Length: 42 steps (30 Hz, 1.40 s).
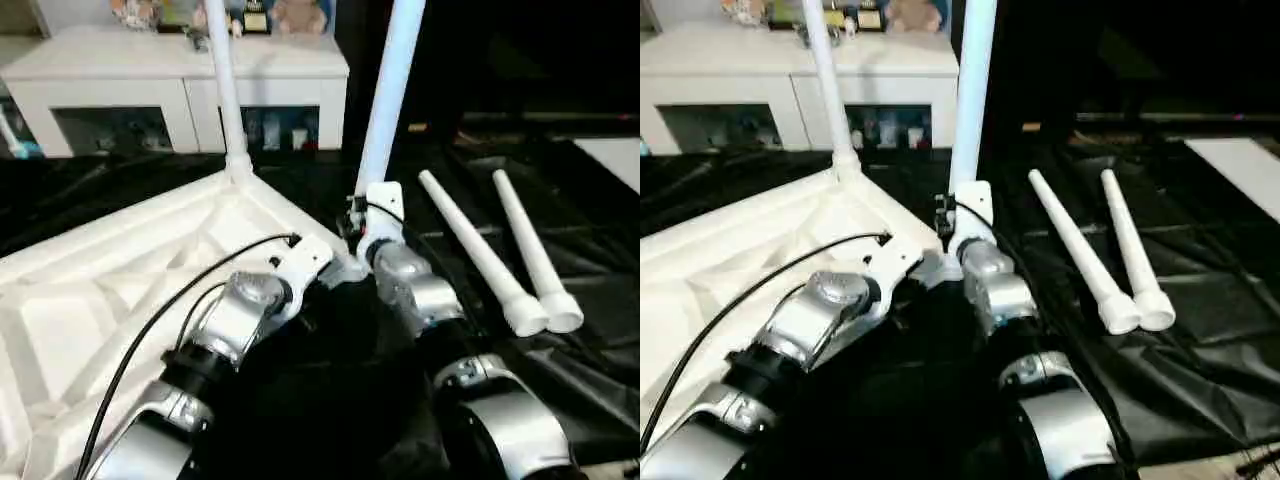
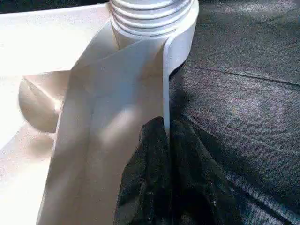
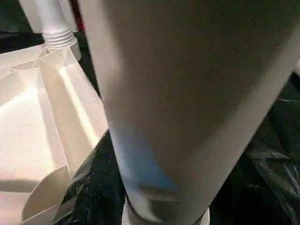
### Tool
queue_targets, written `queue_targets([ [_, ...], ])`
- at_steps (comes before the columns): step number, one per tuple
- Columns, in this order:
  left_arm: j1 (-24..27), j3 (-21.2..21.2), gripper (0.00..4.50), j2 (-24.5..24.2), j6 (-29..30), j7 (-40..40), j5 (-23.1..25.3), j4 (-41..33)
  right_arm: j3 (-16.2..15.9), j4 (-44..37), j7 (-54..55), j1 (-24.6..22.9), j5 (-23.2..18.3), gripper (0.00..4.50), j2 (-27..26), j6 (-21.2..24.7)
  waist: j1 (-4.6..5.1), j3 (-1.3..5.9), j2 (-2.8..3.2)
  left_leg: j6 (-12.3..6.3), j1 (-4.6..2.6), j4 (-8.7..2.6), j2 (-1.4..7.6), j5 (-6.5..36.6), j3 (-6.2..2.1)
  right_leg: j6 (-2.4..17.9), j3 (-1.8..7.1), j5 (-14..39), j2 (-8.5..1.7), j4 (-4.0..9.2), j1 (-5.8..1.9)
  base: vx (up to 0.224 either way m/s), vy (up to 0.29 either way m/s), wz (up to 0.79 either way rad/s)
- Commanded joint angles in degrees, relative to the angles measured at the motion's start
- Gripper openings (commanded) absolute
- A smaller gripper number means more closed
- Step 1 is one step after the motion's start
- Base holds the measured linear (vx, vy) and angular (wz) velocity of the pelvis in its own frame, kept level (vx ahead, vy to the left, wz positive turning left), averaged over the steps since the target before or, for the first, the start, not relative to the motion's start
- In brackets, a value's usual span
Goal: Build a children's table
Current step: Insert table leg to table base
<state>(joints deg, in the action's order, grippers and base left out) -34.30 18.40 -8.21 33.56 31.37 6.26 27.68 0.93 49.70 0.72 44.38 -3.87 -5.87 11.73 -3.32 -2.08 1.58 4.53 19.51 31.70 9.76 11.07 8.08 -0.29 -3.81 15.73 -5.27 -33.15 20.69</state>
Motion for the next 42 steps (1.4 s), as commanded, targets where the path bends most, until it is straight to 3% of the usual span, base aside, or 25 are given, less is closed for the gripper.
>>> queue_targets([
  [1, -0.3, 1.1, 0.0, 0.2, -0.3, -2.0, 1.8, 1.1, 0.0, 7.6, -0.8, -3.4, -0.9, 1.84, -2.9, 4.0, 0.4, 1.29, 0.91, 3.53, -0.71, -5.58, 2.57, 34.1, -1.55, 5.7, 2.02, 19.0, -3.17, 5.1, -0.09, 0.0, 0.0, 0.0],
  [4, -0.2, 1.2, 0.0, -0.1, -1.0, -1.4, 1.9, 0.9, 0.4, 8.1, -0.9, -3.0, -0.9, 1.84, -3.0, 3.6, 0.31, 1.13, 0.77, 3.34, -1.19, -5.44, 2.49, 34.5, -1.24, 5.3, 2.26, 21.8, -3.32, 5.61, 0.53, 0.0, 0.0, 0.0],
  [15, 0.7, 2.4, 0.0, -1.5, -2.4, 1.6, 1.6, -1.1, 1.4, 10.2, -2.6, -1.4, -0.8, 1.84, -3.0, 2.1, 0.48, 0.7, 1.26, 3.12, -1.5, -5.7, 2.42, 37.8, -1.53, 3.5, 1.93, 26.8, -3.33, 6.23, 0.85, 0.0, 0.0, 0.0],
  [20, 2.3, 4.4, 0.0, -4.2, -7.1, 7.6, 0.8, -3.9, -1.2, 8.7, -9.2, -1.6, 0.4, 1.84, -1.0, 2.6, 0.53, 0.7, 1.39, 2.88, -1.2, -5.81, 2.55, 37.6, -1.69, 3.6, 2.22, 26.7, -3.58, 6.16, 0.84, 0.0, 0.0, 0.0],
  [23, 4.3, 4.8, 0.0, -8.0, -8.6, 13.0, -0.9, -7.9, -4.3, 5.3, -17.2, -2.6, 1.5, 1.84, 2.5, 5.3, 0.5, 1.0, 1.35, 2.98, -0.81, -5.82, 2.84, 34.6, -1.39, 5.5, 2.75, 20.7, -3.5, 5.37, 0.56, 0.0, 0.0, 0.0],
  [26, 5.9, 3.6, 0.0, -10.7, -8.1, 17.5, -3.4, -11.4, -7.8, 1.5, -25.1, -3.8, 2.8, 1.84, 6.1, 7.1, 0.45, 1.54, 1.1, 1.9, 0.12, -5.6, 2.99, 26.9, -0.84, 8.3, 2.83, 11.3, -3.11, 4.15, -0.59, 0.06, -0.012, -0.03],
  [28, 6.3, 3.4, 0.0, -11.4, -8.2, 18.5, -3.9, -12.3, -8.5, 0.4, -26.9, -4.2, 3.0, 1.84, 6.9, 7.3, 0.57, 1.58, 1.02, 1.43, -0.08, -5.35, 2.98, 26.3, -0.42, 9.2, 2.88, 13.6, -3.14, 4.37, -0.17, 0.027, -0.021, 0.01],
  [30, 8.3, 3.3, 0.0, -15.6, -12.8, 24.1, -5.7, -16.0, -11.6, -6.0, -36.9, -6.7, 2.2, 1.84, 11.2, 8.7, 0.41, 1.75, 0.83, 0.89, -0.19, -5.2, 3.12, 25.5, -0.33, 9.0, 3.06, 15.8, -3.23, 4.65, -0.23, 0.071, -0.044, 0.03],
  [34, 11.0, 2.9, 0.0, -20.0, -17.1, 30.5, -8.6, -20.5, -14.1, -12.3, -46.3, -9.8, 0.6, 1.84, 15.7, 9.4, 0.27, 2.7, 0.66, -1.3, 0.62, -4.1, 3.01, 11.6, 0.3, 13.4, 2.76, -3.7, -2.64, 2.67, -1.28, 0.095, -0.034, 0.03],
  [35, 11.9, 2.6, 0.0, -21.3, -17.9, 32.6, -10.1, -22.2, -14.8, -14.0, -49.2, -10.9, 0.2, 1.84, 17.4, 9.6, -0.02, 3.42, 0.7, -2.81, 0.7, -3.14, 2.7, 4.8, 0.46, 14.6, 2.53, -12.8, -2.54, 1.77, -1.81, 0.097, -0.024, 0.01],
  [36, 12.4, 2.4, 0.0, -21.9, -18.2, 33.6, -10.8, -23.0, -15.2, -14.9, -50.7, -11.4, 0.0, 1.84, 18.3, 9.8, -0.1, 3.67, 0.8, -3.87, 0.85, -2.64, 2.56, 1.3, 0.52, 15.0, 2.47, -18.0, -2.38, 1.19, -1.92, 0.106, -0.02, 0.03],
  [37, 12.8, 2.4, 0.0, -22.6, -18.4, 34.4, -11.1, -23.9, -15.7, -15.7, -52.2, -12.0, -0.1, 1.84, 19.2, 9.5, -0.27, 3.94, 0.84, -6.0, 0.7, -1.83, 2.25, -4.6, 0.75, 16.1, 2.38, -26.9, -1.99, 0.35, -1.68, 0.095, -0.013, 0.06],
  [38, 13.1, 2.4, 0.0, -23.2, -18.7, 35.1, -11.3, -24.5, -16.1, -16.6, -53.7, -12.6, 0.0, 1.84, 20.2, 9.2, -0.42, 4.0, 0.77, -7.72, 0.83, -1.37, 2.31, -7.9, 0.8, 16.8, 2.25, -31.8, -1.79, -0.19, -1.51, 0.095, -0.013, 0.06],
  [39, 13.5, 2.6, 0.0, -24.0, -19.2, 36.2, -11.4, -25.2, -16.8, -18.0, -55.4, -13.3, 0.1, 1.84, 21.4, 9.4, -0.62, 3.83, 0.87, -8.39, 1.07, -1.28, 2.42, -7.7, 0.77, 17.0, 2.11, -31.1, -1.85, -0.21, -1.48, 0.058, -0.008, 0.05],
  [42, 14.2, 3.0, 0.0, -25.4, -20.2, 38.3, -11.8, -26.6, -18.0, -20.5, -58.9, -14.7, 0.0, 1.84, 23.7, 9.5, -0.96, 3.7, 0.88, -7.74, 0.88, -1.59, 2.79, -3.3, 0.78, 16.6, 2.07, -24.4, -2.04, 0.19, -1.69, 0.0, 0.0, 0.0],
])
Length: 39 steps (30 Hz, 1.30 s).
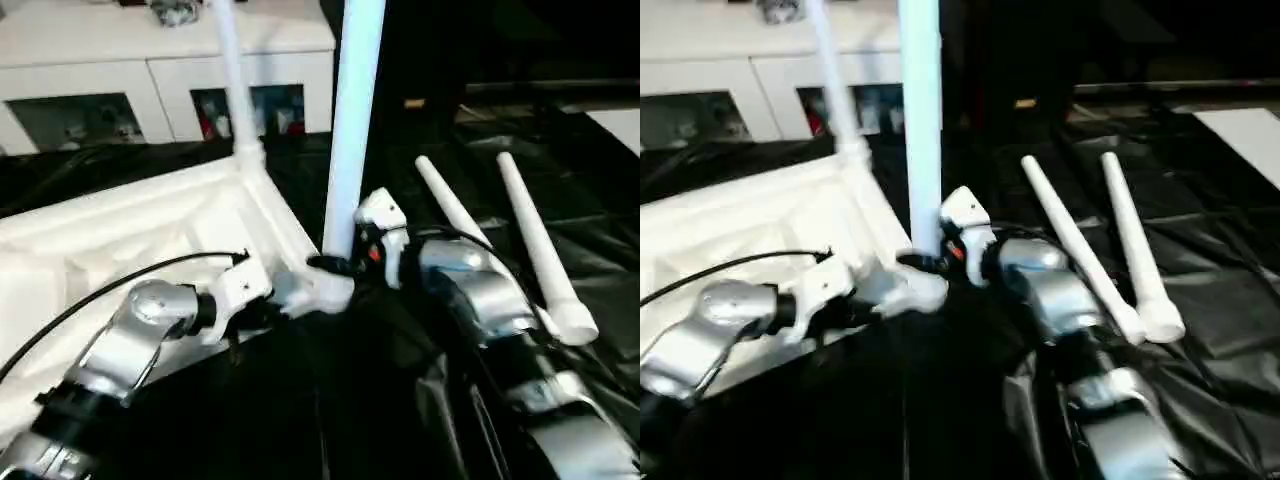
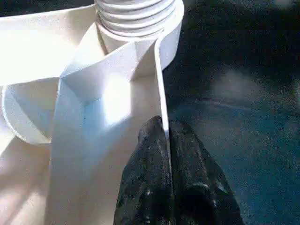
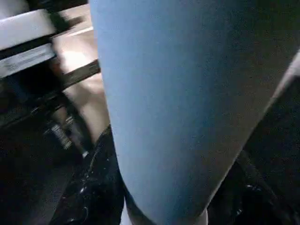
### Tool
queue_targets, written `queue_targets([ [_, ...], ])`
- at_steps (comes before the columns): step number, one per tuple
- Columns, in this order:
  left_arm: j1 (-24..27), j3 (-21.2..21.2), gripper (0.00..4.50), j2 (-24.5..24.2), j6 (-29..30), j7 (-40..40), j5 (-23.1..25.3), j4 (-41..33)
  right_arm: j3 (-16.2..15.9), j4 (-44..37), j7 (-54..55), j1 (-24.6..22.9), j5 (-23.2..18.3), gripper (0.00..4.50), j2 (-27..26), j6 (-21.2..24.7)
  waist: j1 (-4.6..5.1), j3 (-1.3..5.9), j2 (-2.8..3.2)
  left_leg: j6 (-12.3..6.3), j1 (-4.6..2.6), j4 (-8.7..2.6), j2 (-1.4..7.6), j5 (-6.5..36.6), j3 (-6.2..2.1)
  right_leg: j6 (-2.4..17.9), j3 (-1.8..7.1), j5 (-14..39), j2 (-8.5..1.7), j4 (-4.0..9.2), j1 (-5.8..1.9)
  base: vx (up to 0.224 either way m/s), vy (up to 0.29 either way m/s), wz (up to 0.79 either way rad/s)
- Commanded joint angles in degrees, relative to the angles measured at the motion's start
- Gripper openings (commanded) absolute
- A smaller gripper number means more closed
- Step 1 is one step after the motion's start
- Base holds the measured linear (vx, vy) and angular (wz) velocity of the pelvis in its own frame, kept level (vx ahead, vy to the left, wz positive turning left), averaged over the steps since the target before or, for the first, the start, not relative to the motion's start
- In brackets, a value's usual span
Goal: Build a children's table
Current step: Insert table leg to table base
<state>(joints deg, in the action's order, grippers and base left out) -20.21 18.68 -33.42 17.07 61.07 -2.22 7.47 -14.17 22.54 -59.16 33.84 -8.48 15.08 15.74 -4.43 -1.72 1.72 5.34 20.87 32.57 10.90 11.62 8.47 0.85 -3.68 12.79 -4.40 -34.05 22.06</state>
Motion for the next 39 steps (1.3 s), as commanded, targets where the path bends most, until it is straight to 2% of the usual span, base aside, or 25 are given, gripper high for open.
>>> queue_targets([
  [1, 0.5, 3.0, 0.0, -0.8, -4.3, 10.0, -4.2, -7.5, -3.7, 4.7, -2.0, -5.1, 4.3, 1.84, 4.6, 5.3, 0.07, 2.95, 0.82, -7.63, -0.54, -2.83, 1.94, -0.6, 0.39, 15.2, 1.96, -16.5, -2.97, 1.49, -2.82, 0.0, 0.0, 0.0],
  [2, 0.6, 3.2, 0.0, -1.2, -4.7, 10.6, -4.7, -8.1, -4.2, 3.5, -3.4, -5.6, 4.1, 1.84, 5.7, 5.3, -0.22, 2.83, 0.89, -6.28, -0.81, -3.17, 2.22, 2.7, 0.3, 14.7, 1.96, -11.1, -3.05, 1.93, -2.91, 0.0, 0.0, 0.0],
  [3, 0.8, 3.4, 0.0, -1.5, -5.0, 11.3, -5.2, -8.7, -4.7, 2.6, -4.8, -5.9, 3.9, 1.84, 6.7, 5.2, -0.34, 2.54, 1.23, -4.88, -0.96, -3.53, 2.39, 6.0, 0.34, 14.4, 2.1, -6.6, -3.06, 2.2, -2.69, 0.0, 0.0, 0.0],
  [6, 1.0, 4.1, 0.0, -2.4, -5.3, 13.7, -6.1, -10.3, -5.8, 0.7, -9.1, -6.2, 3.5, 1.84, 9.5, 5.6, -0.47, 2.05, 1.07, -2.1, -1.27, -4.17, 2.46, 11.9, 0.5, 13.4, 2.42, 1.6, -3.11, 2.91, -2.65, -0.018, 0.0, 0.01],
  [9, 0.8, 4.4, 0.0, -2.7, -5.3, 15.3, -6.8, -10.9, -6.3, -0.6, -12.5, -6.5, 2.5, 1.84, 11.3, 4.9, -0.56, 1.86, 1.15, -0.59, -1.57, -4.47, 2.51, 15.1, 0.58, 12.8, 2.66, 7.3, -3.38, 3.43, -2.59, 0.0, 0.0, 0.0],
  [11, 0.3, 4.7, 0.0, -2.7, -5.9, 15.1, -6.0, -10.1, -6.4, -0.5, -13.0, -6.6, 2.5, 1.84, 11.8, 4.3, -0.61, 1.97, 1.13, -0.37, -1.74, -4.3, 2.52, 14.3, 0.71, 13.0, 2.71, 6.2, -3.28, 3.38, -2.44, 0.0, 0.0, 0.0],
  [14, -0.4, 4.8, 0.0, -2.3, -6.3, 14.1, -5.1, -8.8, -6.5, 0.1, -12.3, -6.9, 2.9, 1.84, 11.9, 3.8, -0.54, 2.25, 1.03, -0.39, -1.26, -4.05, 2.38, 11.2, 0.71, 13.0, 2.56, 2.9, -3.2, 2.96, -2.84, 0.0, 0.0, 0.0],
  [17, -1.1, 5.0, 0.0, -1.5, -6.9, 12.3, -3.9, -6.7, -7.0, 0.6, -10.4, -7.6, 3.2, 1.84, 11.7, 2.9, -0.62, 2.45, 1.13, -0.5, -1.38, -3.79, 2.31, 9.7, 0.77, 13.2, 2.46, 0.7, -3.12, 2.74, -2.81, 0.0, 0.0, 0.0],
  [19, -1.2, 5.0, 0.0, -1.3, -7.0, 11.9, -3.5, -6.2, -7.0, 0.5, -10.1, -7.8, 3.3, 1.84, 11.5, 2.9, -0.6, 2.39, 1.12, -0.48, -1.22, -3.87, 2.28, 10.1, 0.72, 13.3, 2.39, 0.8, -3.08, 2.74, -2.92, 0.0, 0.0, 0.0],
  [21, -1.4, 5.0, 0.0, -1.2, -7.0, 11.6, -3.2, -5.9, -7.0, 0.5, -10.0, -7.9, 3.3, 1.84, 11.4, 2.9, -0.59, 2.34, 1.26, -0.07, -1.32, -4.0, 2.35, 11.9, 0.63, 13.0, 2.4, 2.7, -3.14, 2.83, -2.89, 0.0, 0.0, 0.0],
  [26, -1.9, 4.9, 0.0, -0.9, -8.0, 9.6, -2.0, -3.9, -6.3, 0.9, -7.3, -8.5, 3.4, 1.84, 10.1, 2.6, -0.54, 2.32, 1.38, 0.16, -1.31, -4.02, 2.33, 12.9, 0.59, 12.9, 2.4, 3.2, -3.11, 2.94, -2.89, 0.0, 0.0, 0.0],
  [28, -2.0, 4.9, 0.0, -0.8, -8.0, 9.3, -1.9, -3.5, -6.1, 1.2, -6.4, -8.6, 3.4, 1.84, 9.7, 2.4, -0.54, 2.24, 1.3, 0.31, -1.28, -4.09, 2.29, 13.7, 0.58, 12.6, 2.41, 4.8, -3.16, 3.08, -2.9, 0.0, 0.0, 0.0],
  [31, -2.5, 4.4, 0.0, 0.5, -6.8, 7.4, -1.1, -1.5, -3.2, 5.1, 5.1, -8.2, 4.3, 1.84, 4.9, 3.1, -0.29, 1.88, 1.29, 1.21, -1.29, -4.35, 2.17, 16.3, 0.56, 11.6, 2.59, 10.8, -3.41, 3.58, -2.53, 0.0, 0.0, 0.0],
  [32, -2.7, 4.3, 0.0, 0.9, -6.3, 6.8, -0.8, -1.1, -2.6, 5.9, 7.6, -8.0, 4.6, 1.84, 3.9, 3.6, -0.16, 1.8, 1.31, 1.85, -1.41, -4.42, 2.12, 17.7, 0.42, 10.9, 2.59, 14.5, -3.54, 3.8, -2.41, 0.0, 0.0, 0.0],
  [34, -2.9, 4.3, 0.0, 1.4, -5.9, 5.9, -0.3, -0.4, -2.0, 6.9, 10.6, -7.8, 4.9, 1.84, 2.7, 4.0, 0.2, 1.52, 1.24, 2.33, -1.14, -4.74, 2.06, 19.4, 0.11, 9.0, 2.48, 19.6, -3.61, 4.16, -2.65, 0.0, 0.0, 0.0],
  [35, -3.8, 4.4, 0.0, 3.2, -4.6, 3.0, 1.0, 1.7, -0.6, 8.8, 16.9, -7.4, 5.2, 1.84, -0.3, 5.2, 0.5, 1.51, 1.23, 2.6, -1.49, -4.74, 2.08, 20.3, 0.09, 8.2, 2.59, 21.6, -3.62, 4.46, -2.23, 0.0, 0.0, 0.0],
  [36, -4.3, 4.4, 0.0, 4.0, -4.0, 1.7, 1.6, 2.6, -0.1, 9.5, 19.3, -7.2, 5.2, 1.84, -1.5, 5.7, 0.93, 1.15, 1.28, 3.12, -1.73, -4.79, 1.9, 21.4, 0.18, 8.0, 2.65, 23.5, -3.51, 4.77, -1.73, 0.0, 0.0, 0.0],
  [38, -5.3, 4.6, 0.0, 5.9, -2.5, -1.1, 2.8, 4.7, 1.0, 10.8, 24.3, -6.9, 5.3, 1.84, -4.0, 6.8, 1.18, 1.22, 1.43, 3.46, -1.95, -4.87, 1.95, 22.3, -0.15, 7.6, 2.6, 25.1, -3.62, 4.88, -1.8, 0.0, 0.0, 0.0],
  [39, -5.7, 4.6, 0.0, 6.6, -1.8, -2.1, 3.1, 5.4, 1.3, 11.3, 26.0, -6.7, 5.3, 1.84, -5.0, 7.1, 1.21, 1.16, 1.5, 3.5, -2.27, -4.81, 2.05, 23.3, 0.03, 7.6, 2.76, 25.0, -3.55, 5.07, -1.3, 0.0, 0.0, 0.0],
])
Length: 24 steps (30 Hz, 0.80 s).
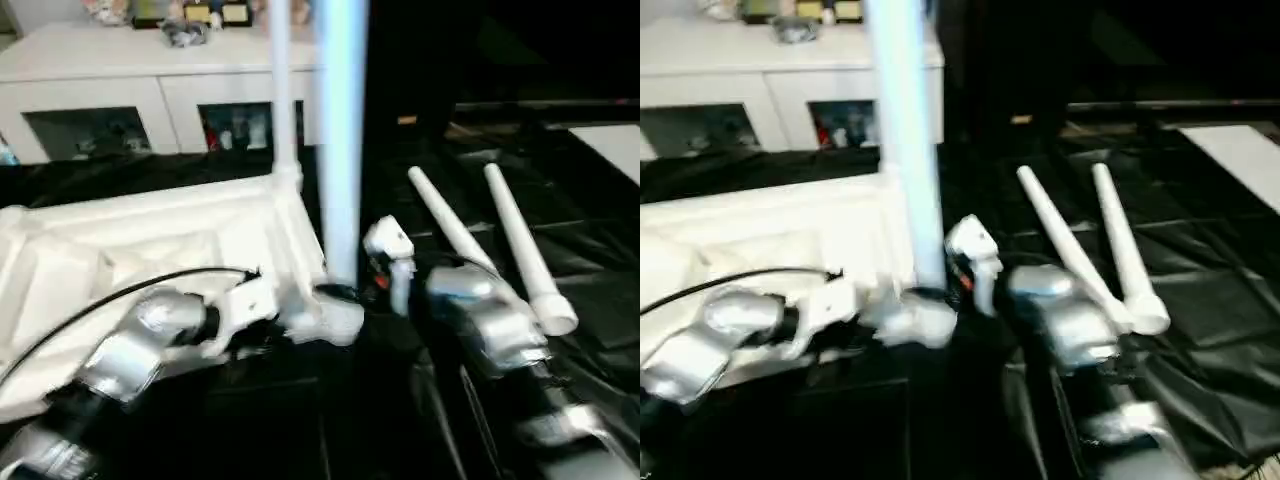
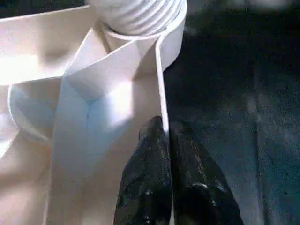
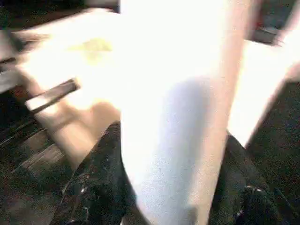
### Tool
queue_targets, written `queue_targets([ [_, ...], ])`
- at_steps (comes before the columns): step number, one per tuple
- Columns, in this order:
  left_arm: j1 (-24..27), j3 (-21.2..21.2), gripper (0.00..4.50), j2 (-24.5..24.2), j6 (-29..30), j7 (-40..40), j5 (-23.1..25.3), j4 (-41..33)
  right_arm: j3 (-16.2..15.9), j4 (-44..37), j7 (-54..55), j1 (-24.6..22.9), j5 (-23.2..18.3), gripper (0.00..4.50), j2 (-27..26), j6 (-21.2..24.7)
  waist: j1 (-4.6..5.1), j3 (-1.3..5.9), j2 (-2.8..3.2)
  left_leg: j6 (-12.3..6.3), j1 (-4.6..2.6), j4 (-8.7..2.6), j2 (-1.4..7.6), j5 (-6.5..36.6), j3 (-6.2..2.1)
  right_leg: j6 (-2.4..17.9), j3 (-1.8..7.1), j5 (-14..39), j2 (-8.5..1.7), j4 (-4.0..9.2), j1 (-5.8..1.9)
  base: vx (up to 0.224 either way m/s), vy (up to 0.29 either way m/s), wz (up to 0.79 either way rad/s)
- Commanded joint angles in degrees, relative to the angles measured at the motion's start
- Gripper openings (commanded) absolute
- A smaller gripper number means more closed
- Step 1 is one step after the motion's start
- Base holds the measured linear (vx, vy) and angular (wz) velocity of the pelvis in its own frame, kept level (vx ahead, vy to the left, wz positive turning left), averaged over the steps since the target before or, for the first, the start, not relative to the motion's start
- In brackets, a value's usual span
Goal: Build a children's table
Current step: Insert table leg to table base
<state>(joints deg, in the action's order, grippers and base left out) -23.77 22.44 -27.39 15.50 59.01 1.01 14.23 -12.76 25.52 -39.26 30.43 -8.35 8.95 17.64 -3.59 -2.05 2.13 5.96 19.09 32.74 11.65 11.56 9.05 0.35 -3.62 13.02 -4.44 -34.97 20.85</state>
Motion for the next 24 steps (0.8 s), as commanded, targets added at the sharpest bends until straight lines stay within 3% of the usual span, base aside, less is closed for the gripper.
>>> queue_targets([
  [1, -3.4, 1.0, 0.0, 3.1, 2.6, -3.7, 1.1, 0.7, 0.9, 10.2, 11.6, -2.6, 5.6, 1.84, -1.4, 5.4, 0.2, 1.39, 1.22, 2.9, -0.91, -4.84, 1.23, 24.0, -0.45, 8.2, 2.77, 25.1, -3.51, 6.21, 0.39, 0.0, 0.0, 0.0],
  [2, -3.8, 0.9, 0.0, 3.9, 3.7, -4.9, 1.4, 1.3, 1.2, 10.8, 13.3, -2.4, 5.7, 1.84, -2.2, 5.4, 0.24, 1.07, 0.97, 2.98, -1.57, -4.61, 0.97, 25.6, -0.03, 8.0, 2.91, 26.8, -3.19, 6.54, 1.03, 0.0, 0.0, 0.0],
  [3, -5.4, 0.1, 0.0, 8.6, 8.6, -11.4, 2.6, 4.2, 3.6, 13.7, 21.5, -1.0, 4.9, 1.84, -5.9, 5.5, 0.41, 0.9, 1.04, 2.84, -1.53, -4.75, 0.87, 26.2, -0.26, 7.0, 2.74, 29.7, -3.26, 6.65, 0.9, 0.0, 0.0, 0.0],
  [5, -6.4, -0.2, 0.0, 11.6, 10.9, -15.2, 3.3, 6.2, 5.6, 15.4, 26.5, -0.1, 3.8, 1.84, -8.3, 5.2, 0.36, 0.93, 1.03, 2.82, -1.26, -4.93, 0.87, 26.0, -0.68, 5.4, 2.48, 31.7, -3.44, 6.97, 0.66, 0.0, 0.0, 0.0],
  [6, -6.9, -0.2, 0.0, 13.5, 11.1, -17.1, 3.8, 7.7, 6.6, 15.9, 29.0, 0.2, 3.4, 1.84, -9.5, 4.5, 0.46, 0.79, 0.74, 2.48, -1.04, -5.05, 0.85, 25.8, -0.72, 4.6, 2.49, 32.3, -3.45, 7.11, 0.75, 0.0, 0.0, 0.0],
  [8, -7.7, -0.1, 0.0, 16.1, 11.1, -19.4, 4.3, 9.8, 6.5, 15.4, 30.6, 0.1, 3.7, 1.84, -10.7, 2.9, 0.25, 0.88, 0.42, 1.91, -1.42, -4.9, 0.53, 25.9, -0.61, 3.4, 2.53, 33.9, -3.38, 7.63, 1.09, 0.0, 0.0, 0.0],
  [9, -7.8, -0.1, 0.0, 16.5, 11.1, -19.8, 4.5, 10.1, 6.5, 15.3, 30.8, 0.1, 3.8, 1.84, -10.9, 2.6, 0.32, 0.99, 0.33, 1.27, -0.73, -5.26, 0.44, 24.7, -0.75, 2.9, 2.66, 33.0, -3.42, 7.56, 0.57, 0.0, 0.0, 0.0],
  [11, -8.3, 0.4, 0.0, 16.7, 9.9, -21.1, 5.8, 10.8, 7.0, 13.7, 30.1, -0.3, 3.5, 1.84, -11.6, 1.5, 0.28, 1.32, 0.45, 0.58, -0.13, -5.65, 0.58, 22.7, -0.87, 2.7, 2.68, 30.4, -3.49, 7.51, 0.1, 0.0, 0.0, 0.0],
  [13, -8.5, 0.7, 0.0, 16.5, 8.9, -21.6, 6.6, 11.0, 7.1, 12.2, 28.6, -0.6, 3.5, 1.84, -11.7, -0.5, 0.28, 1.2, 0.49, 0.45, -0.18, -5.76, 0.73, 23.1, -0.79, 3.1, 2.75, 29.0, -3.44, 7.55, 0.36, 0.0, 0.0, 0.0],
  [16, -8.0, 1.3, 0.0, 14.5, 4.5, -20.0, 7.3, 9.8, 8.6, 6.8, 23.0, -1.1, 0.2, 1.84, -11.6, -3.9, 0.25, 1.62, 0.84, 0.19, 0.18, -5.99, 0.88, 23.2, -0.99, 3.3, 2.65, 26.3, -3.52, 7.42, -0.14, 0.0, 0.0, 0.0],
  [17, -7.7, 1.5, 0.0, 14.0, 3.4, -19.4, 7.4, 9.3, 8.9, 5.4, 21.4, -1.3, -0.9, 1.84, -11.6, -4.5, 0.3, 2.03, 0.83, -0.19, 0.75, -6.04, 1.06, 20.6, -1.05, 4.0, 2.69, 22.2, -3.54, 6.88, -0.66, 0.0, 0.0, 0.0],
  [18, -6.8, 1.4, 0.0, 12.8, 1.8, -17.7, 7.2, 7.6, 10.5, 1.6, 18.8, -1.6, -4.5, 1.84, -11.5, -3.3, 0.37, 2.15, 0.89, -0.62, 1.13, -5.98, 1.18, 18.5, -0.9, 5.1, 2.67, 17.9, -3.43, 6.53, -0.81, 0.0, 0.0, 0.0],
  [19, -6.6, 1.4, 0.0, 12.6, 1.5, -17.4, 7.2, 7.3, 10.7, 0.9, 18.3, -1.7, -5.1, 1.84, -11.4, -3.0, 0.4, 2.13, 0.79, -1.08, 1.22, -5.96, 1.22, 17.7, -0.81, 5.6, 2.69, 16.2, -3.31, 6.41, -0.89, 0.0, 0.0, 0.0],
  [22, -4.5, 0.9, 0.0, 10.6, -3.8, -13.1, 4.9, 3.8, 11.3, -4.7, 12.9, -2.5, -9.2, 1.84, -9.6, -2.4, 0.82, 2.33, 0.85, -0.99, 1.3, -5.8, 1.24, 19.5, -0.67, 6.9, 2.61, 19.3, -3.54, 6.59, -0.75, 0.0, 0.0, 0.0],
  [23, -3.2, -0.1, 0.28, 9.4, -6.0, -10.7, 3.1, 1.7, 11.9, -7.6, 10.1, -2.8, -11.3, 1.84, -8.4, -2.2, 0.46, 2.89, 0.79, -1.45, 1.27, -5.38, 1.35, 16.1, -0.49, 7.8, 2.83, 15.7, -3.62, 6.26, -0.72, 0.0, 0.0, 0.0],
  [24, -2.7, -1.0, 0.46, 8.8, -5.3, -9.7, 1.8, 0.5, 12.5, -9.0, 8.5, -2.9, -12.4, 1.84, -7.8, -2.0, 0.05, 3.32, 1.15, -2.4, 1.08, -4.82, 1.69, 11.5, -0.06, 9.5, 2.94, 9.0, -3.39, 5.59, -0.42, 0.0, 0.0, 0.0],
])
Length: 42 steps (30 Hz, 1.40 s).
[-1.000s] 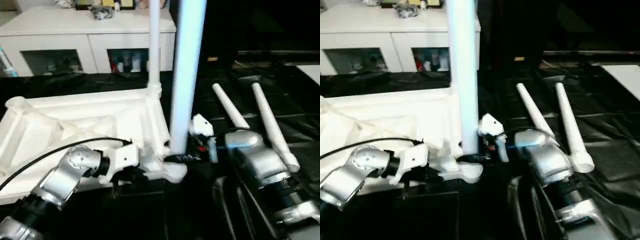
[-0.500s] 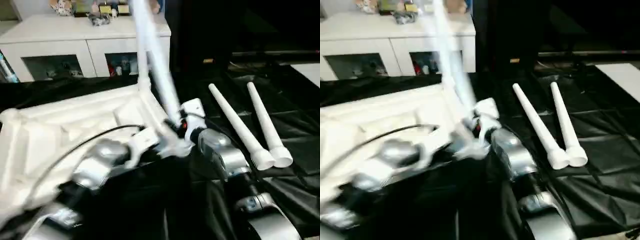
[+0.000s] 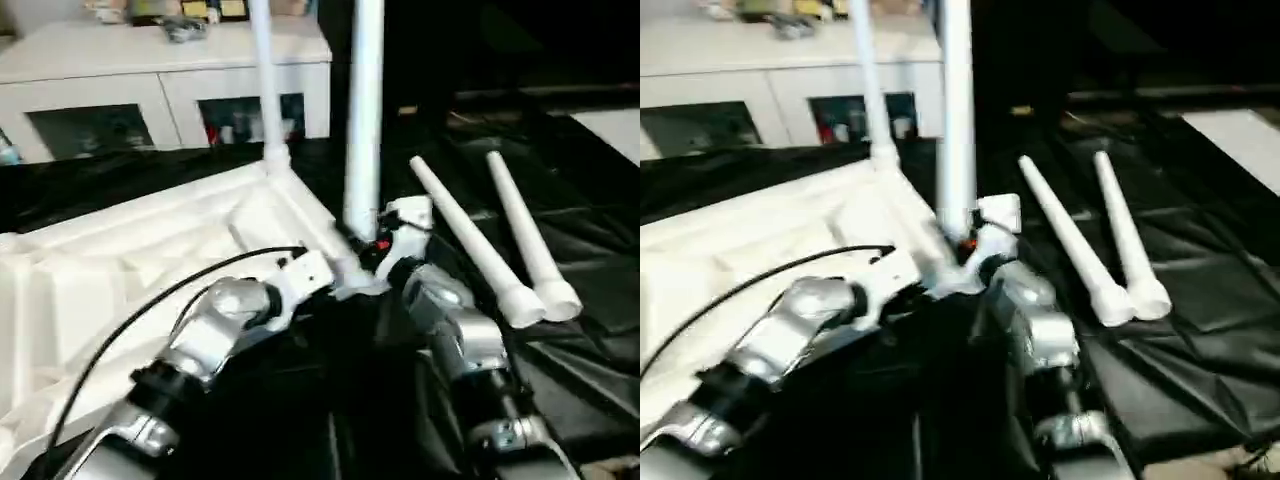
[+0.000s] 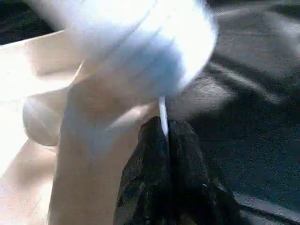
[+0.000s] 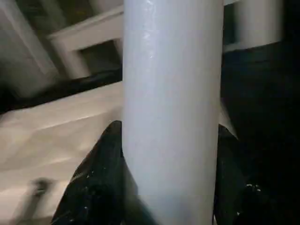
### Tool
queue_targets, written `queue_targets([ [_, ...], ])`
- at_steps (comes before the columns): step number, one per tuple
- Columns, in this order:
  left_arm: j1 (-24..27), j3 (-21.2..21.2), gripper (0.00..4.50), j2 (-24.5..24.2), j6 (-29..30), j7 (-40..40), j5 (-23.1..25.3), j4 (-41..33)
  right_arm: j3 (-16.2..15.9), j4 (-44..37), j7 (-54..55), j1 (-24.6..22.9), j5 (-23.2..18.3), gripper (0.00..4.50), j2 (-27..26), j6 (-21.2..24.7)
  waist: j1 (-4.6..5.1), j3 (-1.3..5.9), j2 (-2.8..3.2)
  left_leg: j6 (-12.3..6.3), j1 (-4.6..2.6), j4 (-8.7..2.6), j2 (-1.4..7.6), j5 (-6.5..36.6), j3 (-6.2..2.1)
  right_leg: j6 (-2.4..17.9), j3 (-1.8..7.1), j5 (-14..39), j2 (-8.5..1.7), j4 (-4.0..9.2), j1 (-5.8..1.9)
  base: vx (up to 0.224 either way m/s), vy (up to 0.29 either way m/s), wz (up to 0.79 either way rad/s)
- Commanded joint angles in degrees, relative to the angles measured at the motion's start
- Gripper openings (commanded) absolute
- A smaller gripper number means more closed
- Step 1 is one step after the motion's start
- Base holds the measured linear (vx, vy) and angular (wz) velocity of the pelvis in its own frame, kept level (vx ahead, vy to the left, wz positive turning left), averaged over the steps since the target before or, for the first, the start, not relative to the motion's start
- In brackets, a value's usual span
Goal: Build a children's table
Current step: Insert table leg to table base
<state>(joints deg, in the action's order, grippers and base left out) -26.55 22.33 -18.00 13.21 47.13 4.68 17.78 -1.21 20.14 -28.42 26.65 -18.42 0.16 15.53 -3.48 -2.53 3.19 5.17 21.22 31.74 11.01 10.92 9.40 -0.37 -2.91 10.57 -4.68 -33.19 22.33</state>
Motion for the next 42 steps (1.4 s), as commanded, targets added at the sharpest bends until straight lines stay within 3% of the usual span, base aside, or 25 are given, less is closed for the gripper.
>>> queue_targets([
  [1, 0.7, -2.0, 0.57, -1.4, -2.8, 3.7, -3.6, -4.4, 1.5, -5.1, -3.9, 0.9, -3.4, 1.84, 1.7, 0.3, -0.25, 3.81, 0.17, -2.0, -1.22, -3.57, 2.27, 10.5, -0.07, 11.3, 2.16, 8.6, -3.01, 3.56, -1.69, 0.0, 0.0, 0.0],
  [2, 1.2, -4.1, 0.57, -1.9, -2.0, 4.8, -6.1, -6.1, 2.1, -6.8, -6.0, 1.0, -4.8, 1.84, 2.6, 1.2, -0.55, 3.92, -0.03, -2.94, -0.42, -3.07, 1.92, 7.5, 0.25, 12.6, 2.16, 3.4, -2.85, 2.79, -2.07, 0.0, 0.0, 0.0],
  [3, 1.6, -5.8, 0.61, -2.5, -1.9, 5.9, -8.5, -7.6, 2.5, -8.3, -7.8, 1.1, -6.2, 1.84, 3.6, 2.2, -1.07, 4.54, 0.32, -3.85, 0.06, -2.41, 1.71, 2.1, 0.3, 12.9, 2.12, -4.4, -2.72, 1.59, -2.42, 0.0, 0.0, 0.0],
  [5, 1.8, -7.7, 0.83, -2.9, -1.7, 7.0, -10.9, -8.9, 2.7, -9.7, -9.5, 1.2, -7.2, 1.84, 4.7, 3.2, -1.53, 4.86, 0.74, -5.29, 0.37, -1.7, 1.54, -1.8, 0.37, 13.5, 1.75, -13.1, -2.03, 0.62, -1.98, 0.0, 0.0, 0.0],
  [6, 1.8, -9.4, 0.93, -3.0, -1.0, 7.8, -12.8, -9.8, 2.7, -10.5, -10.6, 1.3, -7.7, 1.84, 5.4, 3.7, -1.56, 4.89, 0.27, -5.63, 0.36, -1.41, 1.28, -1.7, 0.53, 14.1, 1.69, -15.6, -1.88, 0.31, -2.14, 0.0, 0.0, 0.0],
  [8, 1.3, -14.3, 0.99, -3.6, 1.6, 10.4, -19.1, -12.1, 2.5, -11.8, -12.9, 1.8, -8.6, 1.84, 7.5, 5.3, -1.58, 4.93, 0.07, -6.71, 0.61, -1.2, 1.2, -2.5, 0.63, 14.5, 1.6, -17.1, -1.83, 0.13, -2.06, 0.0, 0.0, 0.0],
  [11, -0.1, -18.9, 1.21, -4.5, 6.3, 13.3, -26.3, -13.8, 2.0, -12.2, -14.8, 2.5, -8.8, 1.84, 9.4, 6.1, -1.62, 4.42, -0.16, -6.47, 0.38, -1.48, 1.37, 1.6, 0.84, 15.0, 1.55, -8.7, -1.98, 0.75, -1.92, 0.0, 0.0, 0.0],
  [13, -2.1, -21.8, 1.39, -4.1, 8.3, 13.4, -30.3, -13.7, 1.6, -12.7, -16.2, 2.8, -9.4, 1.84, 10.4, 7.0, -1.72, 4.1, 0.05, -5.55, 0.22, -1.61, 1.47, 3.8, 0.95, 14.7, 1.63, -3.2, -2.04, 1.05, -1.71, 0.0, 0.0, 0.0],
  [14, -4.4, -23.8, 1.42, -2.6, 10.5, 10.8, -32.4, -13.1, 1.3, -13.1, -16.9, 2.9, -9.6, 1.84, 10.8, 7.4, -1.77, 3.98, -0.29, -4.77, 0.18, -1.72, 1.54, 5.4, 0.96, 14.4, 1.67, -0.1, -2.1, 1.17, -1.79, 0.0, 0.0, 0.0],
  [16, -7.5, -25.9, 1.52, -0.2, 12.4, 7.2, -34.6, -12.3, 0.9, -13.8, -17.9, 2.8, -9.8, 1.84, 11.2, 8.0, -2.06, 3.78, -0.06, -3.46, -0.19, -1.68, 1.72, 7.7, 1.04, 14.2, 1.83, 3.4, -2.19, 1.44, -1.4, -0.055, -0.001, 0.03],
  [17, -10.2, -26.7, 1.66, 2.3, 14.6, 4.4, -36.3, -11.7, 0.1, -14.6, -18.8, 2.6, -10.1, 1.84, 11.4, 8.6, -2.05, 3.61, -0.48, -2.7, 0.22, -1.8, 1.68, 8.5, 0.89, 13.7, 1.83, 5.3, -2.31, 1.46, -1.72, -0.055, 0.0, 0.03],
  [18, -10.2, -26.7, 1.77, 2.3, 14.6, 4.4, -36.3, -11.7, 0.1, -14.6, -18.8, 2.6, -10.1, 1.84, 11.4, 8.6, -2.25, 3.56, -0.48, -1.85, -0.01, -1.71, 1.72, 9.7, 0.88, 13.2, 1.87, 7.0, -2.36, 1.53, -1.6, -0.055, 0.005, 0.01],
  [21, -13.7, -26.3, 1.98, 5.7, 15.1, 0.3, -35.2, -9.4, -1.7, -17.1, -21.2, 1.6, -10.8, 1.84, 12.0, 9.9, -2.26, 3.37, -0.85, -1.51, 0.21, -1.86, 1.57, 10.7, 0.76, 11.3, 1.98, 10.8, -2.42, 2.11, -1.67, 0.0, 0.0, 0.0],
  [23, -15.4, -26.7, 2.2, 6.7, 16.0, -0.6, -36.2, -8.1, -2.3, -17.7, -22.0, 1.5, -10.9, 1.84, 12.4, 10.5, -2.28, 3.44, -1.01, -1.45, 0.44, -1.74, 1.32, 9.9, 0.74, 10.3, 2.03, 11.5, -2.32, 2.17, -1.81, 0.0, 0.0, 0.0],
  [25, -16.2, -26.8, 2.26, 6.9, 16.3, -0.7, -36.6, -7.5, -2.7, -17.8, -22.4, 1.3, -10.6, 1.84, 12.7, 10.5, -2.39, 3.63, -0.75, -1.53, 0.49, -1.57, 1.3, 8.9, 0.64, 10.2, 2.01, 10.8, -2.35, 2.06, -1.77, 0.0, 0.0, 0.0],
  [26, -16.8, -26.8, 2.26, 6.8, 17.1, -0.3, -37.1, -7.4, -2.9, -17.9, -22.6, 1.3, -10.5, 1.84, 12.9, 10.5, -2.32, 3.66, -1.0, -1.69, 0.71, -1.5, 1.16, 8.4, 0.67, 10.2, 1.95, 10.1, -2.29, 2.05, -1.91, 0.0, 0.0, 0.0],
  [28, -17.4, -27.3, 2.26, 6.7, 18.7, 0.4, -38.4, -7.5, -3.0, -17.7, -22.7, 1.3, -10.4, 1.84, 13.0, 10.4, -2.25, 3.88, -0.69, -1.89, 0.74, -1.34, 1.15, 7.2, 0.58, 10.7, 1.87, 8.1, -2.27, 1.72, -1.91, 0.0, 0.0, 0.0],
  [33, -18.2, -28.0, 2.27, 5.9, 22.0, 0.5, -40.2, -7.8, -3.5, -17.7, -22.9, 1.3, -9.6, 1.84, 13.6, 10.3, -2.16, 4.02, -0.67, -2.99, 0.72, -1.07, 1.12, 5.8, 0.59, 12.8, 1.72, 4.1, -2.02, 1.33, -1.97, 0.0, 0.0, 0.0],
  [35, -18.6, -28.3, 1.95, 5.1, 23.6, -0.1, -40.6, -7.0, -4.0, -17.5, -23.1, 1.2, -9.2, 1.84, 13.8, 10.1, -2.17, 4.08, -0.52, -3.13, 0.61, -0.98, 1.13, 5.6, 0.6, 13.2, 1.69, 3.1, -1.97, 1.22, -1.92, 0.0, 0.0, 0.0],
  [42, -18.9, -29.2, 1.77, 4.5, 27.7, 0.7, -43.5, -7.3, -5.5, -16.7, -24.0, 1.1, -7.5, 1.84, 14.7, 9.2, -2.28, 4.06, -0.45, -2.94, 0.51, -0.88, 1.1, 6.6, 0.67, 13.7, 1.71, 3.7, -2.04, 1.2, -1.99, 0.0, 0.0, 0.0],
])
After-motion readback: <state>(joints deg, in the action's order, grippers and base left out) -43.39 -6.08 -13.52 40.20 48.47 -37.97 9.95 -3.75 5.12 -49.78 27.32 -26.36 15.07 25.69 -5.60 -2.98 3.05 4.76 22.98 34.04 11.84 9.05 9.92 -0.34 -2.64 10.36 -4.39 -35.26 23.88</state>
